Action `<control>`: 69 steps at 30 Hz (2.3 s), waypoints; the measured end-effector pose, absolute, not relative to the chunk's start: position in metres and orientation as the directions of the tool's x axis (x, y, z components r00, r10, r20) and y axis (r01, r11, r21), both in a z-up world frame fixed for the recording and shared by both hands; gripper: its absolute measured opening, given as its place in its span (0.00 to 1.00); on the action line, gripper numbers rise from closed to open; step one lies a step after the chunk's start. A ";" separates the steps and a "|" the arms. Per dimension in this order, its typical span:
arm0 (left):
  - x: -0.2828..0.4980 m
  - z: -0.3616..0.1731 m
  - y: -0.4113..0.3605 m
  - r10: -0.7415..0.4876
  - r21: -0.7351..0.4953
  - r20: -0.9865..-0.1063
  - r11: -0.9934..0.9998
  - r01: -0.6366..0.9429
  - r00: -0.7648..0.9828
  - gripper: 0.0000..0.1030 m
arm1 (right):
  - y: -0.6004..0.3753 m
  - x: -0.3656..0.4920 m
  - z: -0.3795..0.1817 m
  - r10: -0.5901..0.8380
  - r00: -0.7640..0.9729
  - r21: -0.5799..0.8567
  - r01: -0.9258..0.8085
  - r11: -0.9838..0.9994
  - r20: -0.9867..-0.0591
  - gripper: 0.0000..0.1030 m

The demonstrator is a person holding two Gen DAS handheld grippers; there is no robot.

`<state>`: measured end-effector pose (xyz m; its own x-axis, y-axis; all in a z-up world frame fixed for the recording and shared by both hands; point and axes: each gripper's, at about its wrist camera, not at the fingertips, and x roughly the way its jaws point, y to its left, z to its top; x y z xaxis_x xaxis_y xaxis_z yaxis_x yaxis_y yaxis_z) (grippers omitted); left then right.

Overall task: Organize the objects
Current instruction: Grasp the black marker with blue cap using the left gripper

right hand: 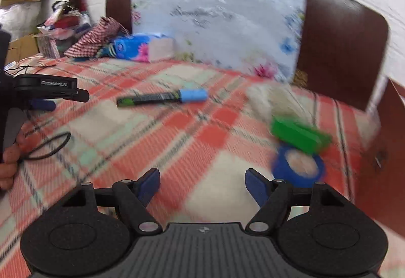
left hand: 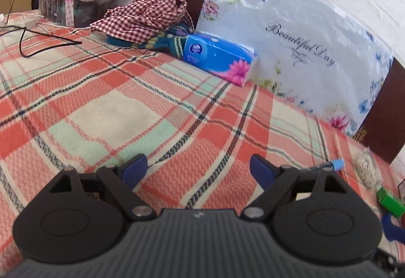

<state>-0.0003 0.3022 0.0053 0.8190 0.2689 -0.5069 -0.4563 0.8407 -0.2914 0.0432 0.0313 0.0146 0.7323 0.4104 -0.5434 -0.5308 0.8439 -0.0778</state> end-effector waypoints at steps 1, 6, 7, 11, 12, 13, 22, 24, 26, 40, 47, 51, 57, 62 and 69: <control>0.002 0.005 0.298 0.280 -0.269 -0.506 0.847 -0.458 0.816 0.87 | 0.040 0.052 0.018 0.422 0.734 -0.073 -0.537 0.841 -0.532 0.70; 0.008 0.004 0.290 0.296 -0.216 -0.509 0.865 -0.453 0.808 0.88 | 0.071 0.111 0.034 0.480 0.717 0.075 -0.518 0.852 -0.505 0.70; 0.005 0.004 0.291 0.294 -0.224 -0.506 0.863 -0.452 0.811 0.88 | 0.078 0.124 0.036 0.484 0.716 0.110 -0.503 0.858 -0.502 0.70; 0.006 0.003 0.293 0.294 -0.230 -0.502 0.861 -0.453 0.813 0.88 | 0.103 0.167 0.030 0.442 0.721 0.154 -0.430 0.889 -0.534 0.70; 0.006 0.003 0.294 0.293 -0.231 -0.502 0.861 -0.453 0.814 0.88 | 0.110 0.177 0.022 0.426 0.702 0.146 -0.424 0.894 -0.571 0.70; 0.006 0.003 0.293 0.293 -0.232 -0.502 0.861 -0.453 0.814 0.88 | 0.115 0.184 0.013 0.408 0.679 0.132 -0.421 0.897 -0.610 0.72; 0.007 0.003 0.292 0.289 -0.234 -0.500 0.863 -0.448 0.817 0.88 | 0.084 0.121 0.005 0.393 0.723 -0.004 -0.480 0.877 -0.568 0.67; 0.007 0.003 0.292 0.289 -0.233 -0.500 0.863 -0.448 0.817 0.88 | 0.067 0.104 0.006 0.395 0.721 0.006 -0.477 0.879 -0.570 0.67; 0.008 0.003 0.292 0.290 -0.230 -0.501 0.864 -0.448 0.815 0.89 | 0.052 0.087 0.005 0.391 0.721 0.009 -0.471 0.882 -0.573 0.67; 0.020 0.005 0.272 0.341 -0.070 -0.563 0.888 -0.455 0.753 0.90 | -0.059 -0.028 0.001 0.264 0.768 -0.016 -0.336 0.942 -0.584 0.66; -0.042 0.040 0.171 0.099 -0.012 -0.480 0.993 -0.120 0.872 0.89 | -0.126 -0.056 0.013 0.239 0.819 0.107 -0.215 0.971 -0.521 0.67; -0.091 0.062 0.111 -0.195 -0.014 -0.464 0.977 0.213 0.864 0.90 | -0.163 -0.062 0.006 0.248 0.804 0.190 -0.170 0.967 -0.541 0.67; -0.119 0.049 0.089 -0.392 -0.174 -0.566 0.916 0.361 0.725 0.90 | -0.180 -0.075 0.018 0.429 0.741 0.204 -0.380 0.902 -0.516 0.72; -0.131 0.023 0.064 -0.405 -0.100 -0.661 0.882 0.461 0.632 0.88 | -0.154 -0.068 0.017 0.527 0.598 0.015 -0.653 0.758 -0.604 0.72; -0.107 0.016 0.066 -0.373 -0.089 -0.709 0.890 0.448 0.599 0.68 | -0.121 -0.040 0.009 0.575 0.478 -0.125 -0.829 0.545 -0.664 0.69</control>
<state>-0.1067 0.0662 0.0157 0.5990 -0.3726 -0.7088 0.4482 0.8895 -0.0889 -0.0397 -0.1212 0.0090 0.4775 0.5754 -0.6640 -0.8294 0.5446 -0.1245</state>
